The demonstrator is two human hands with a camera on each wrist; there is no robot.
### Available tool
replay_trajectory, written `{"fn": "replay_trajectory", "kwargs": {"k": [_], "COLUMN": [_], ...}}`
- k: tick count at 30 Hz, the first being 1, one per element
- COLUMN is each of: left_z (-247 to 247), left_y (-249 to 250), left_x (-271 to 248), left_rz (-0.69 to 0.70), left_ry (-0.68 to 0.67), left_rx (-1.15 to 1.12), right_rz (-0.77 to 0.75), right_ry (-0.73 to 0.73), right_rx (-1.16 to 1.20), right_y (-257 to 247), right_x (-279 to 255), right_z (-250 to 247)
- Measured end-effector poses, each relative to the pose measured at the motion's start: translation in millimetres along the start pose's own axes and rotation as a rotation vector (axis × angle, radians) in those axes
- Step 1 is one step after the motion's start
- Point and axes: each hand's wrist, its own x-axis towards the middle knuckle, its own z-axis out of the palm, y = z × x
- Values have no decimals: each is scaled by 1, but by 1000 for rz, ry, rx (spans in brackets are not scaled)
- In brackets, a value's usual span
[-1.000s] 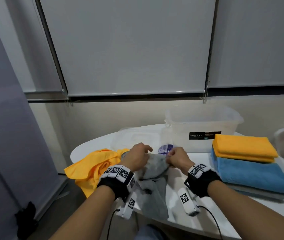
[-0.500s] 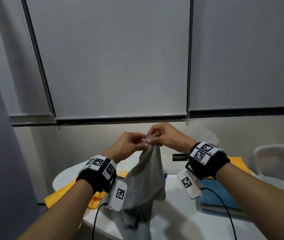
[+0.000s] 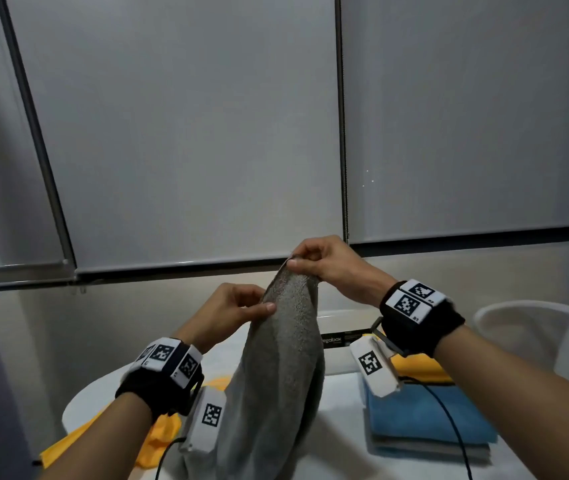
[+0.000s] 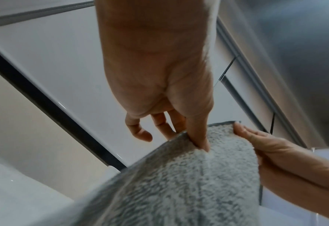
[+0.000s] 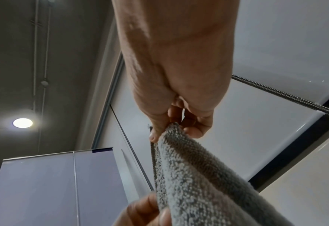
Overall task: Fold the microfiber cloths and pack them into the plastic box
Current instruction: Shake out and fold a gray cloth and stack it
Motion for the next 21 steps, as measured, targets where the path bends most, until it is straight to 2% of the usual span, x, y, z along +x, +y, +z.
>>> {"fn": "replay_trajectory", "kwargs": {"k": [7, 13, 15, 17, 21], "left_z": [-26, -72, -93, -111, -134], "left_y": [-30, -56, -61, -60, -39], "left_x": [-17, -47, -54, -59, -69], "left_rz": [-89, -191, -227, -247, -127], "left_ry": [-76, -51, 2, 118, 345], "left_rx": [356, 570, 613, 601, 392], "right_rz": [6, 28, 73, 113, 134], "right_ry": [42, 272, 288, 279, 297], "right_rx": [-16, 45, 21, -19, -40], "right_y": [-5, 0, 10, 22, 34], "right_x": [-4, 4, 3, -2, -10], "right_z": [-23, -65, -73, -74, -77]}}
